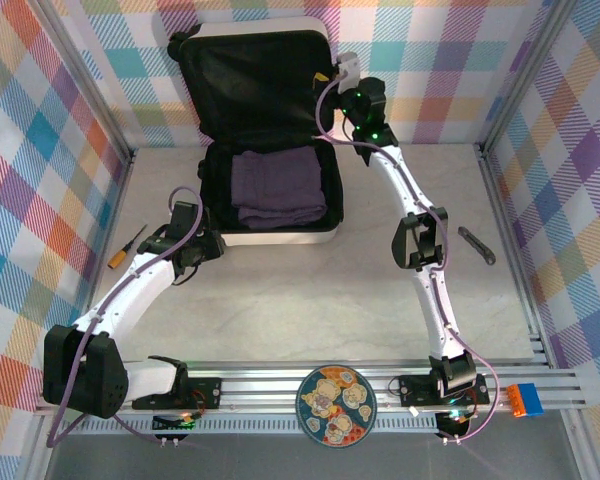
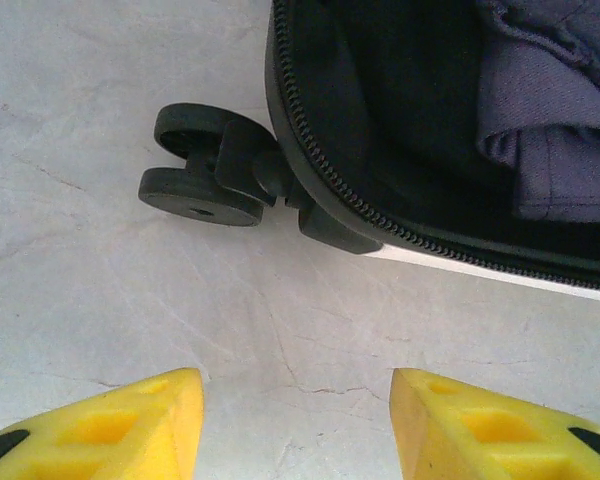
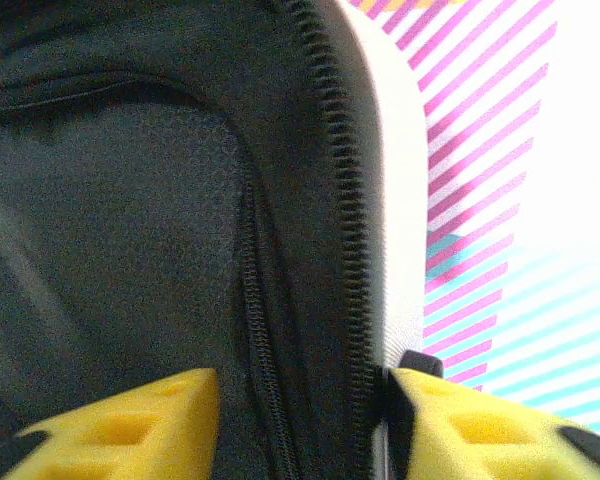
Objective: Pack the luggage
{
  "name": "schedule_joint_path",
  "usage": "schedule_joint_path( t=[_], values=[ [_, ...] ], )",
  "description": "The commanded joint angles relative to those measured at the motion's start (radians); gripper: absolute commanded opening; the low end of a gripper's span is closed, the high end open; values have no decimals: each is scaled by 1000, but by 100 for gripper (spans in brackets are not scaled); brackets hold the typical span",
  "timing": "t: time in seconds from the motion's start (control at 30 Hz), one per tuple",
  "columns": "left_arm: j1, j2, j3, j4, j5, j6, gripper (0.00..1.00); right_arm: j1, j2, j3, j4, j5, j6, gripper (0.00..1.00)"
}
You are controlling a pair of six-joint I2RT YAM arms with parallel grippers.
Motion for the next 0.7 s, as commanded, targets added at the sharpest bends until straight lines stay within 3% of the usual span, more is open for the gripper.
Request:
schedule_joint_path(
  t=[0.0, 0.17, 0.4, 0.67],
  values=[
    [12, -19, -1, 11, 5, -10, 52, 1, 4, 48, 50, -37, -3, 40],
    [12, -20, -2, 12, 2, -12, 52, 1, -9, 47, 28, -20, -22, 21],
    [12, -19, 1, 11, -14, -24, 52, 2, -39, 37, -13, -13, -45, 3],
    [15, -43, 4, 17, -49, -48, 52, -16, -134, -117, 82, -52, -16, 0]
  ],
)
